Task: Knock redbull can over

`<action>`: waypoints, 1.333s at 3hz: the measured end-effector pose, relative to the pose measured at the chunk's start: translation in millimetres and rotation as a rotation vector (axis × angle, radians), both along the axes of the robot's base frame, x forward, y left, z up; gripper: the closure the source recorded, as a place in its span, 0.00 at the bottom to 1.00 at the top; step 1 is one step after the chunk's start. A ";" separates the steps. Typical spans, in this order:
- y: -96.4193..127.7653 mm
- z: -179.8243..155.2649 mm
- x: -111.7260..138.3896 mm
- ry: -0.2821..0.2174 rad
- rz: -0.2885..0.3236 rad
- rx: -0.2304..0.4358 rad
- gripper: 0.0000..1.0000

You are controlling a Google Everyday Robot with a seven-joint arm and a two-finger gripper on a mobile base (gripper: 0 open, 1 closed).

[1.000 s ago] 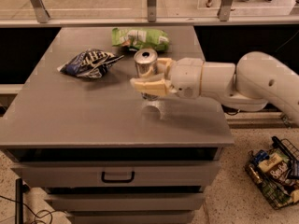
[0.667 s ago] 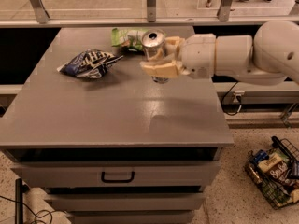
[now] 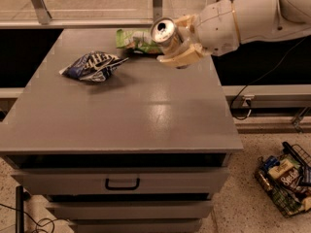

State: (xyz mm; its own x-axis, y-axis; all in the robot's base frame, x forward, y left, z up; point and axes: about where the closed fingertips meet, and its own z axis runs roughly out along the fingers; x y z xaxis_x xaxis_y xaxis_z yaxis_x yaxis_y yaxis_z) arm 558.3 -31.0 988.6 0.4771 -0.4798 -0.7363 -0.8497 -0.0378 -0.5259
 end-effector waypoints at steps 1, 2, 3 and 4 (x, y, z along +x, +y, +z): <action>-5.3 -18.7 -2.8 -0.060 0.087 -0.218 1.00; -4.9 -39.7 -9.5 -0.115 0.161 -0.405 1.00; 0.1 -60.1 -19.1 -0.151 0.234 -0.545 1.00; 8.2 -77.4 -29.0 -0.177 0.295 -0.659 1.00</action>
Offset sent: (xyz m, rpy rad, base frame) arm -0.0153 -0.0129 -0.0633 -0.6344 -0.1761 0.2429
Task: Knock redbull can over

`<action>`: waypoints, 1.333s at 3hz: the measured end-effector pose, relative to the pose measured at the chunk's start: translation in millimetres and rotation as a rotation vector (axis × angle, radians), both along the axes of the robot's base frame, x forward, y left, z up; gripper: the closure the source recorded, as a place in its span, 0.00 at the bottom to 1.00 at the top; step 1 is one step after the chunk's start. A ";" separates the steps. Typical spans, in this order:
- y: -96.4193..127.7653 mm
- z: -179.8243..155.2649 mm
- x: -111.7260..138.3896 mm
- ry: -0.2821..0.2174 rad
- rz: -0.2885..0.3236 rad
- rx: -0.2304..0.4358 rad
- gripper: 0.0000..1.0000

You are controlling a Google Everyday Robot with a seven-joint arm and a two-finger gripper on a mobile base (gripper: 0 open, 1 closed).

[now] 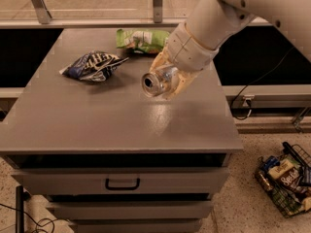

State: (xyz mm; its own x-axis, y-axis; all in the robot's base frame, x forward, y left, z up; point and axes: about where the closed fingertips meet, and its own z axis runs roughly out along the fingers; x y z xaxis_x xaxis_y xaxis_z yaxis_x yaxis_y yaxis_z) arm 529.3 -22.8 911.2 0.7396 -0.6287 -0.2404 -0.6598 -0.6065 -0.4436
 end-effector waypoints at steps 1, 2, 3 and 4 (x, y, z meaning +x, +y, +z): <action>9.6 -18.6 -4.0 -0.012 0.046 -0.094 1.00; 18.6 -34.2 1.3 -0.028 0.068 -0.168 1.00; 23.4 -47.2 7.7 -0.037 0.076 -0.222 1.00; 25.6 -55.8 12.3 -0.048 0.082 -0.259 1.00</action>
Offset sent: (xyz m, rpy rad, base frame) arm 0.0099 0.0271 -0.0525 -0.2609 -0.0477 0.0905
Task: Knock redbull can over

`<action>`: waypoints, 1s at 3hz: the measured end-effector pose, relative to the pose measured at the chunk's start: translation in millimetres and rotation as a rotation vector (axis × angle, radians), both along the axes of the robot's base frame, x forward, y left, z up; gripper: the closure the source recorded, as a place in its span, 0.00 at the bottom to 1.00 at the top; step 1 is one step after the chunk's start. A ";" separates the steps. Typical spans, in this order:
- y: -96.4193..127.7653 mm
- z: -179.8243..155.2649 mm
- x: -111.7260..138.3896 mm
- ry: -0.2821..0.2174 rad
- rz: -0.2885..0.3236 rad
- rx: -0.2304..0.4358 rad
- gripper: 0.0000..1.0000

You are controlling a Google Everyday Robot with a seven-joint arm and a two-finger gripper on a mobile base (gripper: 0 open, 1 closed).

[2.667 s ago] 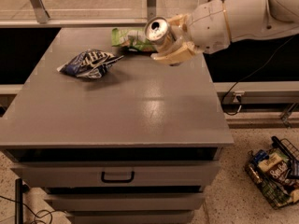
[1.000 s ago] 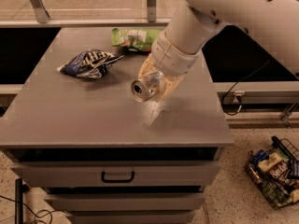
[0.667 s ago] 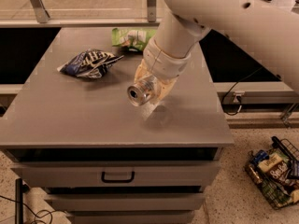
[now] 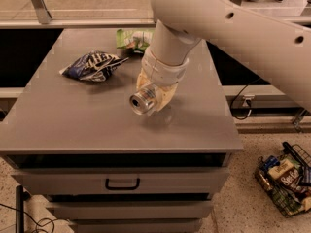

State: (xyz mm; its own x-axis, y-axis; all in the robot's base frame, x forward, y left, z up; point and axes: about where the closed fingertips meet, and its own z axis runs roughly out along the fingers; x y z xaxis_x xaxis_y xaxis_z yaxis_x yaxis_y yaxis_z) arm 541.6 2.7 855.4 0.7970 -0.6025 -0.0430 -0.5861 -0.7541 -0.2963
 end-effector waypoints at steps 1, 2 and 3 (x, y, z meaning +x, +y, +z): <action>1.3 -6.8 2.2 -0.004 0.007 -0.027 1.00; 1.6 -9.3 1.8 -0.004 0.013 -0.036 1.00; 1.9 -12.9 1.7 -0.013 0.013 -0.059 1.00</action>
Offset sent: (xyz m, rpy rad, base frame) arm 0.0014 0.0007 -0.0150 -0.0567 -0.0045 0.0229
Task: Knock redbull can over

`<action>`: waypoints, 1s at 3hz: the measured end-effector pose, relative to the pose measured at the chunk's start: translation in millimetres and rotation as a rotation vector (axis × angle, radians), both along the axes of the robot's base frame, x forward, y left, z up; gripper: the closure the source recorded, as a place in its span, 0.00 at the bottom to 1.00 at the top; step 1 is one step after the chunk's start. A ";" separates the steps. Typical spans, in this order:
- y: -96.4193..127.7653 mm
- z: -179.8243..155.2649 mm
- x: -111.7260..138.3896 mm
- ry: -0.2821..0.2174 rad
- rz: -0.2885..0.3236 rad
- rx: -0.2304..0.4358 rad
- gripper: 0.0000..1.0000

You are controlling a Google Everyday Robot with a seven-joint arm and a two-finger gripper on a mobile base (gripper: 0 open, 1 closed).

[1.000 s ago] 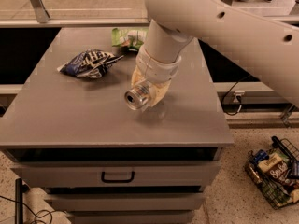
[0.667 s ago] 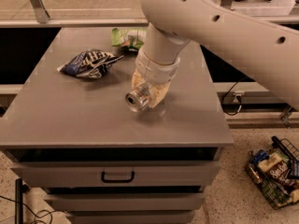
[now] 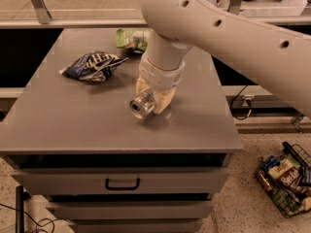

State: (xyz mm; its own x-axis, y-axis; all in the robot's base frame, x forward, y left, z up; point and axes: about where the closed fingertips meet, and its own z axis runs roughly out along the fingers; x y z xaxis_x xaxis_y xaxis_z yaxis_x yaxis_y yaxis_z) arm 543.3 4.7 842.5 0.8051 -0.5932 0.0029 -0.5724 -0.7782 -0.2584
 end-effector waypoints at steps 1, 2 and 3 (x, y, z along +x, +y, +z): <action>0.4 -0.2 -0.3 0.000 0.001 0.000 0.82; 1.0 -0.5 -0.7 0.000 0.003 0.000 0.59; 1.5 -0.8 -1.1 0.000 0.004 -0.001 0.36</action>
Offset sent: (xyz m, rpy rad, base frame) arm -0.0003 0.0003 -0.0002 0.0001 0.0001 0.0010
